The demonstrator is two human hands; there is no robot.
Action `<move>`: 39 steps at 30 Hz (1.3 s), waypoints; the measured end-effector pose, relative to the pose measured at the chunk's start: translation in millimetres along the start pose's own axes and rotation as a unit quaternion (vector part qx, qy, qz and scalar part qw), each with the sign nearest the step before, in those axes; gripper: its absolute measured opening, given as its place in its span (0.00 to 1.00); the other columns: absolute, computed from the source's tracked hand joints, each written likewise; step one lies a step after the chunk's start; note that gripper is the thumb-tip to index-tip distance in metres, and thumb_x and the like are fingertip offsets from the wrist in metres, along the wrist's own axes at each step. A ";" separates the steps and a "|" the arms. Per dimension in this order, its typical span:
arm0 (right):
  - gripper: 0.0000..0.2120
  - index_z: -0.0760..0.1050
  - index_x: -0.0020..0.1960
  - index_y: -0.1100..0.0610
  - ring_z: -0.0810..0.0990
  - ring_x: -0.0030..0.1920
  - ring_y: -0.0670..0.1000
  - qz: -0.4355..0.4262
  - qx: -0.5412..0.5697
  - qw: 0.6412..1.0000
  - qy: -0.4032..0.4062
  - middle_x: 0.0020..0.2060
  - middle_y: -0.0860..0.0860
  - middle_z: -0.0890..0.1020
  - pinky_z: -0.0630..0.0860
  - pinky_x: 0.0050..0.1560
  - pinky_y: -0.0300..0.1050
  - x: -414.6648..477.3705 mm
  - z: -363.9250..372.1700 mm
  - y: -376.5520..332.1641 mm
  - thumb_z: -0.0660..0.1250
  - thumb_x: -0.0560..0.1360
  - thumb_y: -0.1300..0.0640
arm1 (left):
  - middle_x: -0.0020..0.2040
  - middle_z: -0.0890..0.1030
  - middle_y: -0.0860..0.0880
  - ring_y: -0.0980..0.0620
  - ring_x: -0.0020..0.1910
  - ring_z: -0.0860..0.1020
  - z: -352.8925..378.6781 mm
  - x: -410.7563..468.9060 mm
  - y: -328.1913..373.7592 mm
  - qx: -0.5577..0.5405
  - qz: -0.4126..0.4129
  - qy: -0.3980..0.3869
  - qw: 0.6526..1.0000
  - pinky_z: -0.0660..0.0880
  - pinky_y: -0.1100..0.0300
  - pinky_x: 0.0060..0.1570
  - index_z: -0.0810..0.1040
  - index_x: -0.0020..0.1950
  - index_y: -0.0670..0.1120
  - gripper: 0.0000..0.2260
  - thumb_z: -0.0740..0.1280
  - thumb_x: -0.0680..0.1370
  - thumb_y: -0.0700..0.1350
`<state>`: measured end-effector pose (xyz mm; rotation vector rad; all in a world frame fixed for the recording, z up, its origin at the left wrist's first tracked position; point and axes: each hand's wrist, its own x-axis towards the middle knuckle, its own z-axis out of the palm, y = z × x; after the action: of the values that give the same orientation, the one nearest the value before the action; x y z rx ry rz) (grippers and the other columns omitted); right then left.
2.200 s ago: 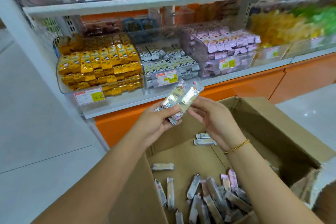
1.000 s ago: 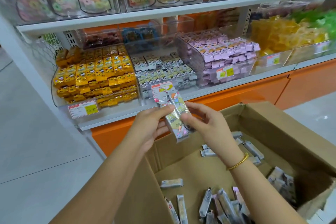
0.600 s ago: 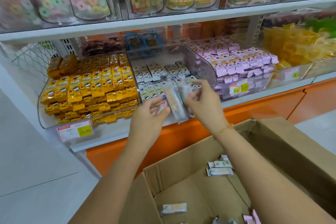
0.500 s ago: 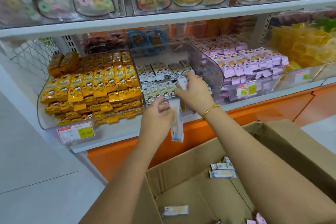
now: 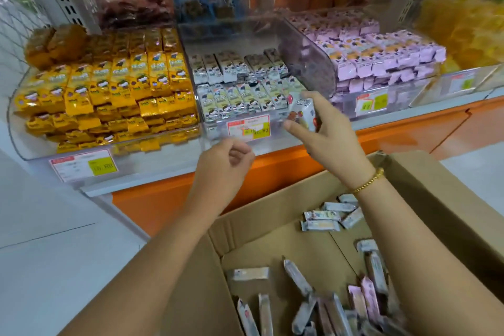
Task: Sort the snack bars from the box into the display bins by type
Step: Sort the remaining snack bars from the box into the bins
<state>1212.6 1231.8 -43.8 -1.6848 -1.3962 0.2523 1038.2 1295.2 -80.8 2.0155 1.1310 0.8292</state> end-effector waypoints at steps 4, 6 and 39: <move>0.15 0.68 0.53 0.56 0.77 0.33 0.47 0.127 -0.044 0.985 -0.105 0.35 0.44 0.77 0.72 0.30 0.39 -46.7 2.9 65.9 0.70 0.75 0.50 | 0.39 0.77 0.57 0.58 0.40 0.76 4.6 -29.0 -41.3 0.164 -0.071 -0.131 0.975 0.70 0.64 0.37 0.74 0.39 0.56 0.08 0.67 0.77 0.46; 0.12 0.69 0.41 0.54 0.75 0.33 0.49 0.235 -0.083 0.942 -0.226 0.32 0.49 0.75 0.67 0.29 0.37 -74.5 26.9 116.8 0.70 0.74 0.50 | 0.46 0.79 0.54 0.57 0.43 0.76 10.7 -47.9 -57.6 0.230 -0.113 -0.219 0.941 0.74 0.61 0.41 0.74 0.44 0.55 0.03 0.66 0.78 0.48; 0.17 0.80 0.57 0.58 0.80 0.53 0.47 0.123 0.136 0.879 -0.440 0.52 0.49 0.83 0.75 0.56 0.40 -93.6 -17.8 21.1 0.67 0.73 0.49 | 0.45 0.83 0.38 0.47 0.41 0.83 -9.8 -64.4 -10.7 -0.311 -0.427 -0.392 0.753 0.82 0.60 0.38 0.76 0.57 0.35 0.12 0.65 0.77 0.40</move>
<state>1206.6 1143.0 -83.9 -1.5491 -1.6479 1.4384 998.5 1244.8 -96.6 0.8954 0.9136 -0.1553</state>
